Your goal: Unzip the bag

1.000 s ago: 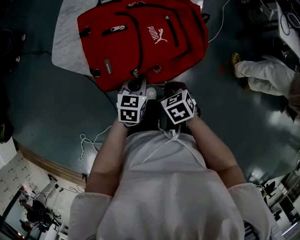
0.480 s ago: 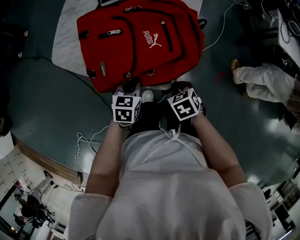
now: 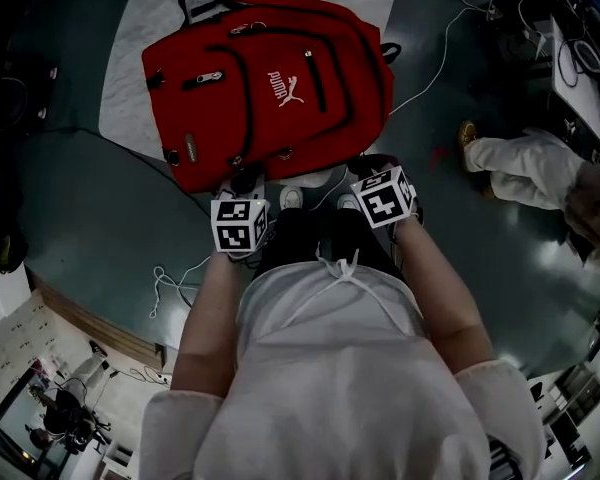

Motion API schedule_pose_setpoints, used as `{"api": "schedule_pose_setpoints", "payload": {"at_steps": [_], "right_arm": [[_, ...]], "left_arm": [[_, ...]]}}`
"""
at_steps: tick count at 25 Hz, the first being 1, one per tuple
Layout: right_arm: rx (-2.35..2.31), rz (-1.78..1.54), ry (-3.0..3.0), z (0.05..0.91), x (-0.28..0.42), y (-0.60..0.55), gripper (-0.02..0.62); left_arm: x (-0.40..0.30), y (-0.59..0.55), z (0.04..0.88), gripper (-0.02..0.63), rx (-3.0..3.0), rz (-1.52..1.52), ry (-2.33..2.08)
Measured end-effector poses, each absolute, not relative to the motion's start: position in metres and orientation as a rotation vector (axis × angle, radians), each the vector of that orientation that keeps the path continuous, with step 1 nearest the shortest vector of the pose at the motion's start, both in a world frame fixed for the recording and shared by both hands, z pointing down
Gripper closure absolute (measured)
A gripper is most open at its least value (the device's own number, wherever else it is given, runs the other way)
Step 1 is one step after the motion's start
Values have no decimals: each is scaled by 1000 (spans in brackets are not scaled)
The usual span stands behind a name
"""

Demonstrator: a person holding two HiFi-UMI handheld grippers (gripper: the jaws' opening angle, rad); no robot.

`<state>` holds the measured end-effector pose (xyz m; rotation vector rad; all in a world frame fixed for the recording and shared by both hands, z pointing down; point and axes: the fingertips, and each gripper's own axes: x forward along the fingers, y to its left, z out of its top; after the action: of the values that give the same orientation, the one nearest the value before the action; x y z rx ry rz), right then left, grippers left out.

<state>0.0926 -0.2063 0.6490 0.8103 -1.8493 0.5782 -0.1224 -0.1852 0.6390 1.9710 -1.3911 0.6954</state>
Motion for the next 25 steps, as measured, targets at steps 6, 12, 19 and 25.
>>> {"api": "schedule_pose_setpoints", "payload": {"at_steps": [6, 12, 19, 25], "right_arm": [[819, 542, -1839, 652, 120, -233, 568], [829, 515, -1829, 653, 141, -258, 568], [887, 637, -1851, 650, 142, -264, 568], [925, 571, -1867, 648, 143, -268, 565]], "left_arm": [[-124, -187, 640, 583, 1934, 698, -1426], [-125, -187, 642, 583, 1903, 694, -1459], [-125, -190, 643, 584, 1865, 685, -1492], [-125, -189, 644, 583, 1833, 704, -1509]]}}
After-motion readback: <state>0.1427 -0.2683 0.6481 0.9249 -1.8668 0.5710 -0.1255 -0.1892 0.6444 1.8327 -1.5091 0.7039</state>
